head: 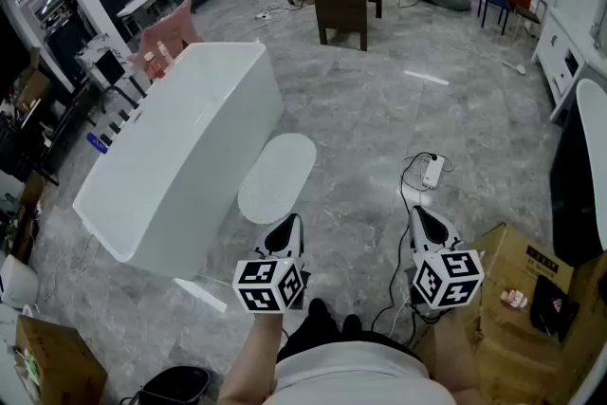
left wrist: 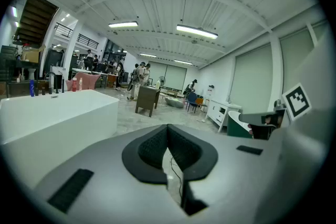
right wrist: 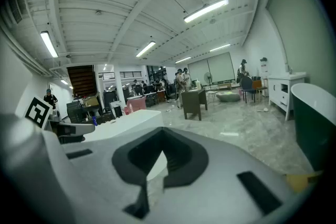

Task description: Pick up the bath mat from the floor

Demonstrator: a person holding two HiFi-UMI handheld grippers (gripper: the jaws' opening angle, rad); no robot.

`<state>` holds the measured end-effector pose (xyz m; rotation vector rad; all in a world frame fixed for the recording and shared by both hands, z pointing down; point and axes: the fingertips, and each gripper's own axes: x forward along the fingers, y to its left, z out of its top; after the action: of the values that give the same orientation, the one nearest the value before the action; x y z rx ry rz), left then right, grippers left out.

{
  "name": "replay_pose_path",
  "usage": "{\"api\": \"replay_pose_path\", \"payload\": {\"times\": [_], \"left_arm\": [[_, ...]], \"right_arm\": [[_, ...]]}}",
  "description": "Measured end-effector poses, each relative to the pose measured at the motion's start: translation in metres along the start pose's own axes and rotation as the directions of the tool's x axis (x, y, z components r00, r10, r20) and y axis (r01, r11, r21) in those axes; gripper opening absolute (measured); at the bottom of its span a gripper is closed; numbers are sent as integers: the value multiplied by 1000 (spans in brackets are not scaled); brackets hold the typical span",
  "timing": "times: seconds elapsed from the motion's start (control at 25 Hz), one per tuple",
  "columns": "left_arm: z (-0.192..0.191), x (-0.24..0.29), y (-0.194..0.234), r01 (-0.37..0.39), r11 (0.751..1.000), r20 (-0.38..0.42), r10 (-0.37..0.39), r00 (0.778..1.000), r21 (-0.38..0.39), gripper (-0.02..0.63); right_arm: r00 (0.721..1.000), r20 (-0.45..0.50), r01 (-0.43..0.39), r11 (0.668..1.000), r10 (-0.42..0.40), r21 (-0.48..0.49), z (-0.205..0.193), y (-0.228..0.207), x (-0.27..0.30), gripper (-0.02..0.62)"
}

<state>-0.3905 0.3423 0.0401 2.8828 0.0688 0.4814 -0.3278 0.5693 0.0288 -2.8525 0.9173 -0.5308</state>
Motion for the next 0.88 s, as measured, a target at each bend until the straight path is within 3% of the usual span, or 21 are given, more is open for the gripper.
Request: {"api": "replay_pose_path", "payload": {"times": [0.32,0.48,0.88], "left_arm": [[-7,-2,-6,-4,1000,-16,5,1000,27,7],[-12,-1,-4,-7,1000,-27,7,1000,15,61],[-17,-3,5,-33,999,-32,32,999,-5,133]], "right_arm": [[1000,-16,27,999,-27,26,-8,-9,-3,2],[998,-35,55,998,-56,-6,-12,-14,-1,3],[998,-61,3,1000,-2,9,-21,-18,7,97]]}}
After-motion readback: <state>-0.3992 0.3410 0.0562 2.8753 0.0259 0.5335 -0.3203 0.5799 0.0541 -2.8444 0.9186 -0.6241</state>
